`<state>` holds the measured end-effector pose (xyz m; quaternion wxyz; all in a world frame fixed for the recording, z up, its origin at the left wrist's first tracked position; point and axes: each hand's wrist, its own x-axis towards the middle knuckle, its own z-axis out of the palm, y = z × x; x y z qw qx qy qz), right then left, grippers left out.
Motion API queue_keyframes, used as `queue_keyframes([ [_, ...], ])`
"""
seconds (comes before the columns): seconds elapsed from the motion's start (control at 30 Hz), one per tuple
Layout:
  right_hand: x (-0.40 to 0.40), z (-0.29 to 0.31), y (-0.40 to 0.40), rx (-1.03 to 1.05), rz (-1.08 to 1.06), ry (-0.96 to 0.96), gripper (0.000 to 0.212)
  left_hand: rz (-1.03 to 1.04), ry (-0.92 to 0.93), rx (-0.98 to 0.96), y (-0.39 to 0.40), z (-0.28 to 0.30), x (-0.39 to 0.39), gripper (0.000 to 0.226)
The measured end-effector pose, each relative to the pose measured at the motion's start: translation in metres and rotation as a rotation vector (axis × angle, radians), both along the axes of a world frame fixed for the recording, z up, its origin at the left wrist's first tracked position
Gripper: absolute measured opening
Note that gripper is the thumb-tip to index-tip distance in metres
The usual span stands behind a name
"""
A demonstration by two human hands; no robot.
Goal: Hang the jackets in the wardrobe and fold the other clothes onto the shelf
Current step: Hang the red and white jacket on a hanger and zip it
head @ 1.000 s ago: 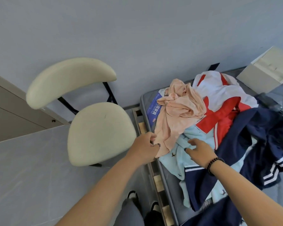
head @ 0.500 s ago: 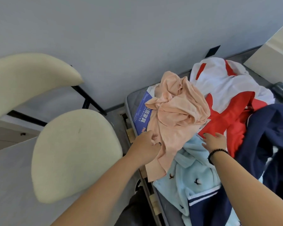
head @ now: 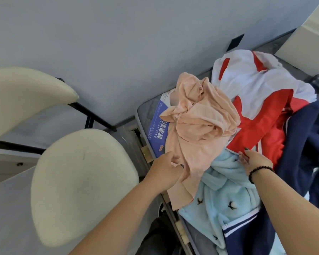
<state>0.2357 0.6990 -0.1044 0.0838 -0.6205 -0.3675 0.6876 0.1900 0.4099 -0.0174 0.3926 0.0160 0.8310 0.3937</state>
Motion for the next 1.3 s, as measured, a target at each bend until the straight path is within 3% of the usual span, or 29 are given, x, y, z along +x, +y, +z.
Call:
queue_keyframes([
  [0.23,-0.007,0.068,-0.071,0.016,0.410,0.079,0.007,0.097,-0.055,0.047,-0.008,0.029,0.004,0.033],
  [0.47,0.029,0.151,-0.173,-0.005,0.855,0.257,0.014,0.384,-0.255,0.063,-0.029,0.071,0.012,0.009],
  [0.7,0.083,0.201,-0.231,-0.008,1.309,0.401,0.018,0.491,-0.459,-0.053,-0.074,0.111,0.035,0.046],
  [0.8,0.107,0.217,-0.237,0.004,1.438,0.466,0.027,0.460,-0.626,0.036,-0.087,0.124,0.059,0.058],
  [0.9,0.126,0.234,-0.234,0.097,1.473,0.524,0.037,0.627,-0.572,0.194,-0.080,0.130,0.090,0.029],
  [1.0,0.140,0.248,-0.222,0.164,1.408,0.563,0.029,0.879,-0.403,0.317,-0.065,0.138,0.118,0.004],
  [1.07,0.153,0.251,-0.208,0.180,1.360,0.538,0.022,0.912,-0.336,0.413,-0.062,0.147,0.137,0.010],
  [1.17,0.172,0.250,-0.188,0.259,1.307,0.339,0.010,0.830,-0.285,0.484,-0.071,0.169,0.169,0.023],
  [1.23,0.180,0.250,-0.179,0.292,1.169,0.187,0.012,0.758,-0.254,0.507,-0.083,0.184,0.189,0.023],
  [1.3,0.185,0.255,-0.178,0.172,1.050,0.061,0.021,0.680,-0.236,0.518,-0.097,0.199,0.209,0.025],
])
